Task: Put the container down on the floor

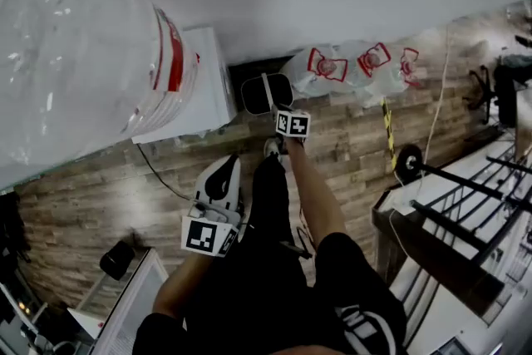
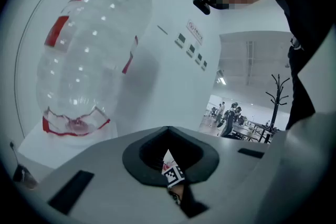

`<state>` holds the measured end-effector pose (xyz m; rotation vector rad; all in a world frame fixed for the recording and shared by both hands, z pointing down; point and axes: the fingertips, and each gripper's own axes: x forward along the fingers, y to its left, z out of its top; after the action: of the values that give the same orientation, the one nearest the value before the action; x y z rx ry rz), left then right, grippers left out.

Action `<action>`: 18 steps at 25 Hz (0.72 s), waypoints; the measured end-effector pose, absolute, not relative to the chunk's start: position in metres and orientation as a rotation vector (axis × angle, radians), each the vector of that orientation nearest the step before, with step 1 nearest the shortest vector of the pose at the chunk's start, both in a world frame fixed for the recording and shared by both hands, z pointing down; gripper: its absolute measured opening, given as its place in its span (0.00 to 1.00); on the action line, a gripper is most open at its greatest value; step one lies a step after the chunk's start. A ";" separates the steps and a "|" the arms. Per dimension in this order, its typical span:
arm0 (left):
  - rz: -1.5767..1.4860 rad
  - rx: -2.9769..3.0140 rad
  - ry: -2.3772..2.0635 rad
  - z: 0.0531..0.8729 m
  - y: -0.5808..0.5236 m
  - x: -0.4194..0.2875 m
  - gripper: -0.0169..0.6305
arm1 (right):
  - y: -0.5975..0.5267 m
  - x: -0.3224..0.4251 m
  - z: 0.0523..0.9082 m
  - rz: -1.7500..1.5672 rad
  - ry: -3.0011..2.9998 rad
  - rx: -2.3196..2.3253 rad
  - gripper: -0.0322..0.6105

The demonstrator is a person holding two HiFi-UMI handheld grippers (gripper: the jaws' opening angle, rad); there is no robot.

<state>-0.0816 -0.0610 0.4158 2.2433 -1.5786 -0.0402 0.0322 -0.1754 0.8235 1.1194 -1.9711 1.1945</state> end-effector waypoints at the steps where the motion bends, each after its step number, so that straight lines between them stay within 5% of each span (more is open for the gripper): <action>1: -0.039 2.264 -1.571 0.405 -0.054 -0.084 0.07 | -0.166 0.031 0.804 1.183 -1.993 1.130 0.14; 18: -0.056 2.411 -1.500 0.343 0.040 -0.148 0.07 | -0.045 0.015 0.533 1.028 -2.247 1.362 0.12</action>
<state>-0.1484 0.0404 0.3435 2.4107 -1.4999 -0.0557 0.0146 -0.0447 0.5332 1.3623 -2.2474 1.0277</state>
